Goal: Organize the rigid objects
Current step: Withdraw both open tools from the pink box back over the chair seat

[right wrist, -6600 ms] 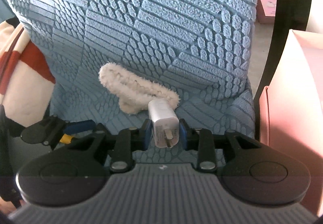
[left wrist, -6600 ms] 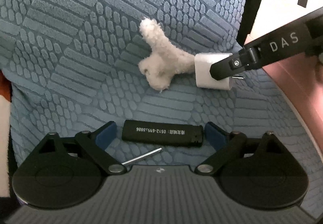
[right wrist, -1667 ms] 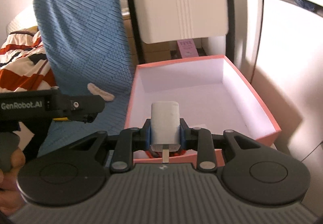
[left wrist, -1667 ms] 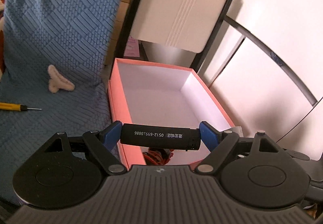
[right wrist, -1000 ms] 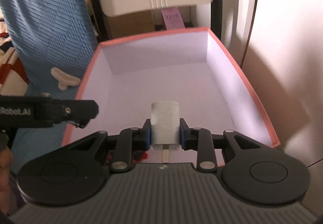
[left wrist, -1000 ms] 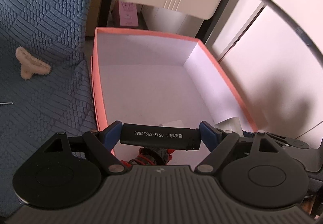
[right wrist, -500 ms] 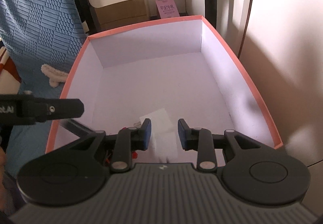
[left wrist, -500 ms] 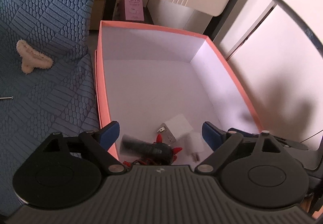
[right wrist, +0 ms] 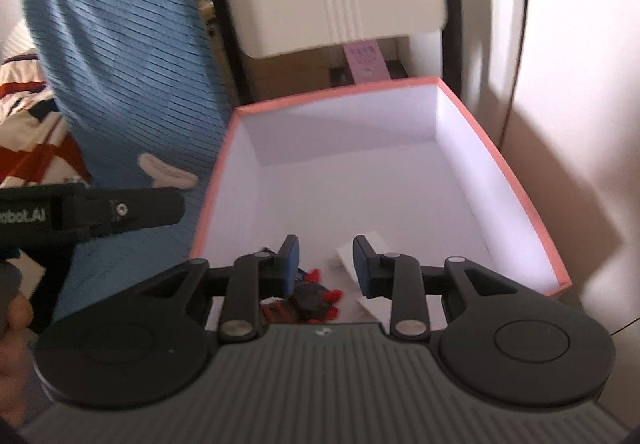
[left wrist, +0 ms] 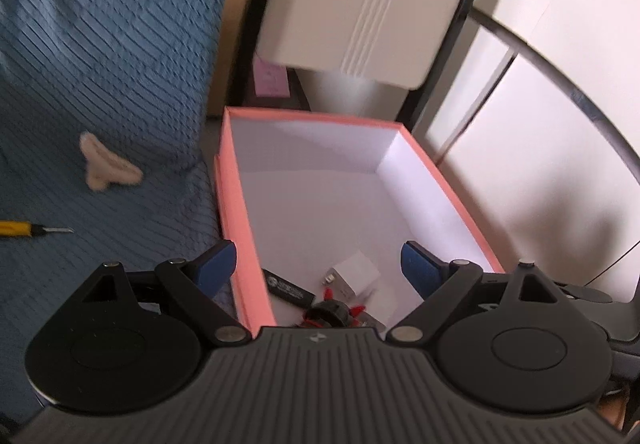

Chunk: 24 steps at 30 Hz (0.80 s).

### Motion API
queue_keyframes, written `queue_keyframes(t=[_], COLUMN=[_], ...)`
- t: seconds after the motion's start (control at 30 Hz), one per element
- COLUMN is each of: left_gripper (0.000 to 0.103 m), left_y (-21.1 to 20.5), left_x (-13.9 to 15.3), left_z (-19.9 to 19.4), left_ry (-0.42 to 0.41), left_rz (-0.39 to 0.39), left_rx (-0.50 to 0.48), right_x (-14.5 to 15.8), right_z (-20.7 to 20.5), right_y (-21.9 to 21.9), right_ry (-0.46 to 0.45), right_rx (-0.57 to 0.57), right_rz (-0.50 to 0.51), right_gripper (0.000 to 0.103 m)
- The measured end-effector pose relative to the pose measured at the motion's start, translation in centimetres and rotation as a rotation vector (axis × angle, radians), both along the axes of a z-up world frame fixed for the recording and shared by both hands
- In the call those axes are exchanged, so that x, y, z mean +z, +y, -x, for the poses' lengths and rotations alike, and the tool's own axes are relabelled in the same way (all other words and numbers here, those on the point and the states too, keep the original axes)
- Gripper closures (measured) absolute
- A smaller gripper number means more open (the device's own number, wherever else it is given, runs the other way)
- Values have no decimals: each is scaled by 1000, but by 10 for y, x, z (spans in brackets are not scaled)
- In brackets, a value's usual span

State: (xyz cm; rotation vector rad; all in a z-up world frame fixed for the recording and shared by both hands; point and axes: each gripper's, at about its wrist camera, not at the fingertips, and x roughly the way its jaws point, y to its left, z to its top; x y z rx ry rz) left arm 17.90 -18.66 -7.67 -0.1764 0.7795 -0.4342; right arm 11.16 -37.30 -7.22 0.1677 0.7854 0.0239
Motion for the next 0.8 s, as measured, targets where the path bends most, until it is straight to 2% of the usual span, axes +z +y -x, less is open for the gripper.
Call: queue_keyframes(t=[0.17, 0.33, 0.57, 0.8], left_gripper=[11, 11, 11, 11], left_y=[22, 48, 76, 96], left_x=[18, 36, 44, 37], left_z=[23, 48, 70, 96], left_ry=[-66, -143, -163, -170], left_rz=[16, 11, 7, -19], left_rx=[40, 127, 166, 193], right_x=[15, 28, 31, 31], right_z=[15, 30, 42, 54], right_y=[20, 38, 65, 81], right_ry=[-51, -103, -108, -105], right_rx=[31, 57, 114, 148], right_rz=[3, -9, -15, -13], right_gripper=[70, 70, 70, 70])
